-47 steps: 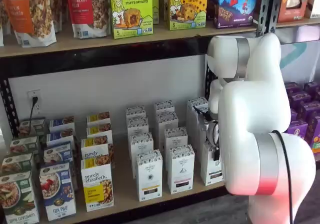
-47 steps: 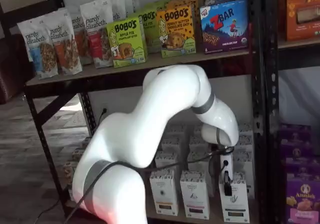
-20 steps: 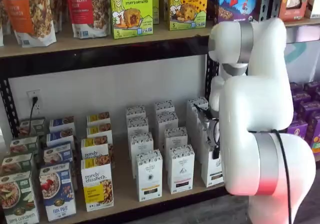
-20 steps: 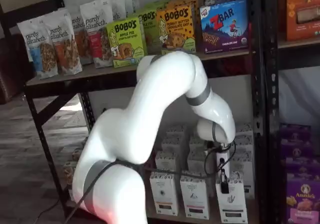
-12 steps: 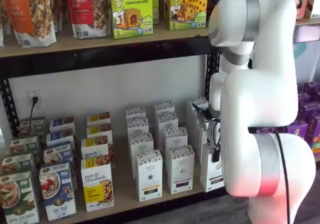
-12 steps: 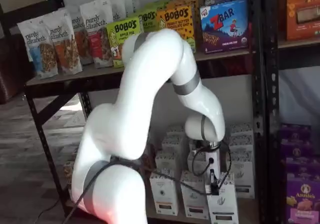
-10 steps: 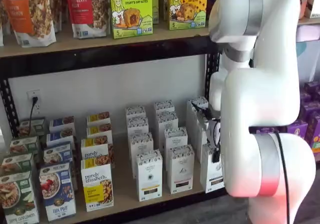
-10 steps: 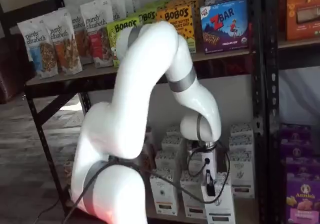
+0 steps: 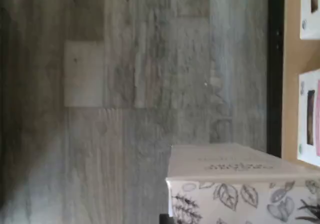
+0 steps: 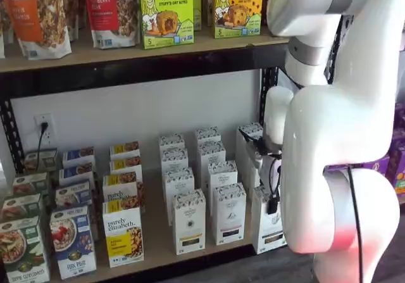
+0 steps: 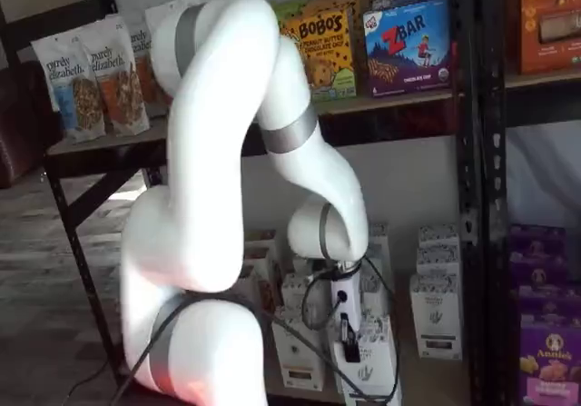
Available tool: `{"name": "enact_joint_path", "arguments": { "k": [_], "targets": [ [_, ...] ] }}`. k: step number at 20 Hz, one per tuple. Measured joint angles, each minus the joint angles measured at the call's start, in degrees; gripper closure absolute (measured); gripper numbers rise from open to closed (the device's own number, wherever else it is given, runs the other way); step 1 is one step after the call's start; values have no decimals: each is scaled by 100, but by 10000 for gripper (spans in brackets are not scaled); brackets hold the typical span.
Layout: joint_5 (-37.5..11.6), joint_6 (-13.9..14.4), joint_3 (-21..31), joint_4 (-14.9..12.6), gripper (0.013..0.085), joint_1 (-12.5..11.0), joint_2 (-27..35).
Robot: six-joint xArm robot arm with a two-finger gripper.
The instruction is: Pick up the white box with a green strip in the middle, on the bottom shelf, the sixth box from the left
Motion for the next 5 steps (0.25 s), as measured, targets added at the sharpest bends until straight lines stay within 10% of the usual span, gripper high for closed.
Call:
{"name": "enact_joint_path", "arguments": {
  "k": [5],
  "targets": [
    [320,175,696,160,450,321,-1035]
  ]
}}
